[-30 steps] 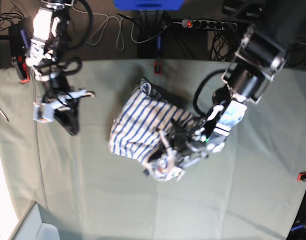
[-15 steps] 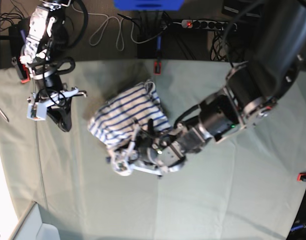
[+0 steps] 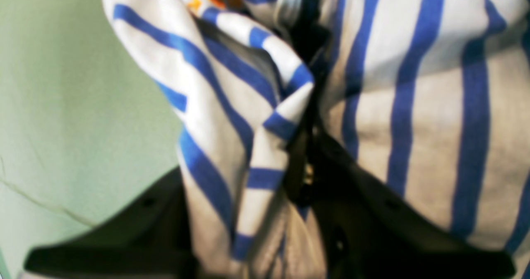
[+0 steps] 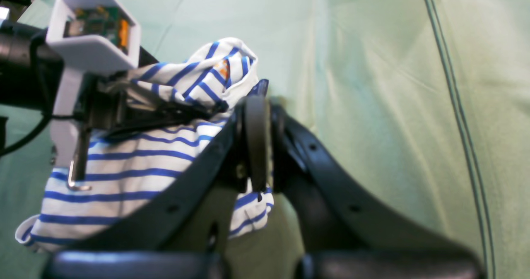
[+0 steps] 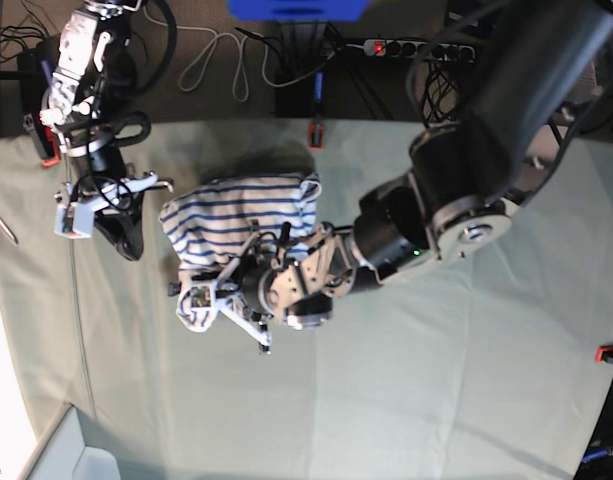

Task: Layout the t-shirt on the table in an organized manner, then fold the t-shirt properly
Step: 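Flatten and square the bundle with the left gripper while right withdraws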

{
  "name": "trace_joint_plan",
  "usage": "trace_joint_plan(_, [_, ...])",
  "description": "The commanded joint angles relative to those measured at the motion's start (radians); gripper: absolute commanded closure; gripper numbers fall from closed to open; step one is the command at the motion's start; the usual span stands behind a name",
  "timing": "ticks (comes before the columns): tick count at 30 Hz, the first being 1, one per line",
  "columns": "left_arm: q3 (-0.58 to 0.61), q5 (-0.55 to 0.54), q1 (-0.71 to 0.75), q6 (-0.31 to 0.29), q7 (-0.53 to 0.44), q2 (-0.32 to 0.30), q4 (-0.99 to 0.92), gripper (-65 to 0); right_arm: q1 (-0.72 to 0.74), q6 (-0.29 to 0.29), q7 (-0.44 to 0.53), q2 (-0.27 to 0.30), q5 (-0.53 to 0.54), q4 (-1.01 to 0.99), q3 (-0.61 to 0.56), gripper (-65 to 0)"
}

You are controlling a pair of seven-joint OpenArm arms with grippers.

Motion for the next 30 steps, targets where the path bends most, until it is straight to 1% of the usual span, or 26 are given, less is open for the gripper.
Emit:
trace_joint_plan(1, [0.0, 0.014, -0.019, -0.003, 0.012, 0.01, 0.005, -5.0, 0.005, 0.008, 0.031, 0.006, 0.013, 0.018, 0.002, 0.0])
trace_joint_plan(3, [0.006, 0.016, -0.019, -0.003, 0.012, 0.01, 0.005, -15.5, 0.007, 0.008, 0.031, 0.006, 0.011, 0.018, 0.002, 0.0])
trace_joint_plan(7, [0.001, 0.016, -0.027, -0.003, 0.014, 0.01, 0.005, -39.9, 0.009, 0.008, 0.031, 0.006, 0.011, 0.018, -0.001, 0.0])
trace_joint_plan(9, [0.0, 0.014, -0.041, -0.003, 0.014, 0.01, 0.006, -46.6, 0.01, 0.008, 0.031, 0.006, 0.011, 0.018, -0.001, 0.0])
trace_joint_plan(11, [0.0, 0.008, -0.059, -0.003, 0.014, 0.01, 0.006, -51.2, 0.01, 0.008, 0.031, 0.006, 0.011, 0.02, -0.001, 0.0])
trace_joint_plan(12, [-0.002, 0.008, -0.067, -0.003, 0.014, 0.01, 0.006, -52.5, 0.01, 0.008, 0.031, 0.007, 0.011, 0.02, -0.001, 0.0])
trace_joint_plan(16, [-0.009, 0.006, -0.101, -0.01, 0.014, 0.01, 0.006, -52.8, 0.009, 0.008, 0.031, 0.01, 0.011, 0.02, 0.0, 0.0])
trace_joint_plan(19, [-0.103, 0.009, -0.11, -0.012, 0.014, 0.01, 0.006, -52.9, 0.007, 0.008, 0.031, 0.01, 0.01, 0.02, 0.0, 0.0])
trace_joint_plan(24, [-0.309, 0.016, -0.113, -0.012, 0.014, 0.01, 0.017, -52.9, 0.005, 0.008, 0.031, 0.012, 0.01, 0.02, 0.0, 0.0])
trace_joint_plan(28, [-0.37, 0.016, -0.105, -0.012, 0.014, 0.01, 0.103, -52.9, 0.004, 0.008, 0.031, 0.012, 0.008, 0.033, 0.0, 0.0])
trace_joint_plan(30, [-0.375, 0.008, -0.104, -0.012, 0.015, -0.013, 0.169, -52.9, 0.004, 0.008, 0.031, 0.012, 0.008, 0.033, 0.0, 0.0])
